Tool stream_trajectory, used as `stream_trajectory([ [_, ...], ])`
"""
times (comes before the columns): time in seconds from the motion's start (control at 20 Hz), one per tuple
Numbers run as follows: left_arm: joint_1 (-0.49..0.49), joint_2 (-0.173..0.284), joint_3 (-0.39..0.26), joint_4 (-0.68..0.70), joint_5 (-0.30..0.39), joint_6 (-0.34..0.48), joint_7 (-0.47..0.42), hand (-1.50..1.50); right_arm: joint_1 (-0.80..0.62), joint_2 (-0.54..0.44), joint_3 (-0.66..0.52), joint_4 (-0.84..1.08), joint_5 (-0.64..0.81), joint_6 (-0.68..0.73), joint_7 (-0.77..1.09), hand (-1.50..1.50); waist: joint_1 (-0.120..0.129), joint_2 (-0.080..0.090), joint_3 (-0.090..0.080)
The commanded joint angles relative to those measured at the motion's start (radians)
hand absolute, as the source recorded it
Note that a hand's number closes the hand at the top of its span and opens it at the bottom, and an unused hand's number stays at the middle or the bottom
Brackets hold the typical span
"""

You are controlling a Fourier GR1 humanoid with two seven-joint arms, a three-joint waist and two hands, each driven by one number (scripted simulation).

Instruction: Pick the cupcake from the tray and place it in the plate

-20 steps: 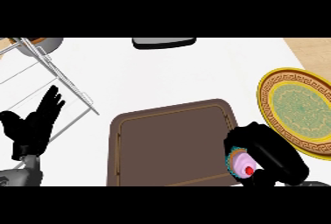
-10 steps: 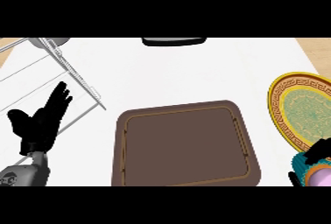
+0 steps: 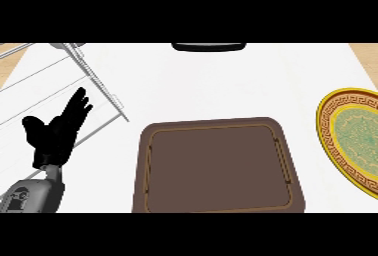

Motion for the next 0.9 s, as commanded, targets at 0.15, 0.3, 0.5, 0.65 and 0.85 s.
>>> stream_trajectory([
  [0.15,-0.065,-0.048,-0.015,0.075,-0.046,0.035,0.014,0.0,-0.188,-0.14,-0.078,0.44,0.039,0.001,-0.2,1.5,0.011,0.008,-0.003],
  [0.3,-0.025,-0.013,0.009,0.042,-0.011,-0.019,0.022,0.0,-0.244,-0.157,-0.003,0.575,0.145,-0.03,-0.211,1.5,0.02,0.008,-0.003],
  [0.5,-0.021,-0.046,-0.018,0.04,-0.048,0.014,-0.005,0.0,-0.311,-0.176,0.033,0.76,0.129,0.064,-0.218,1.5,0.029,0.011,-0.002],
  [0.65,0.002,-0.028,0.005,0.079,-0.022,-0.035,-0.05,0.0,-0.361,-0.245,0.035,0.94,0.146,0.113,-0.338,-1.5,0.03,0.013,-0.002],
  [0.85,-0.035,-0.047,0.01,0.086,-0.054,0.004,-0.021,0.0,-0.435,-0.241,0.06,1.038,0.168,0.096,-0.499,-1.5,0.016,0.008,-0.003],
])
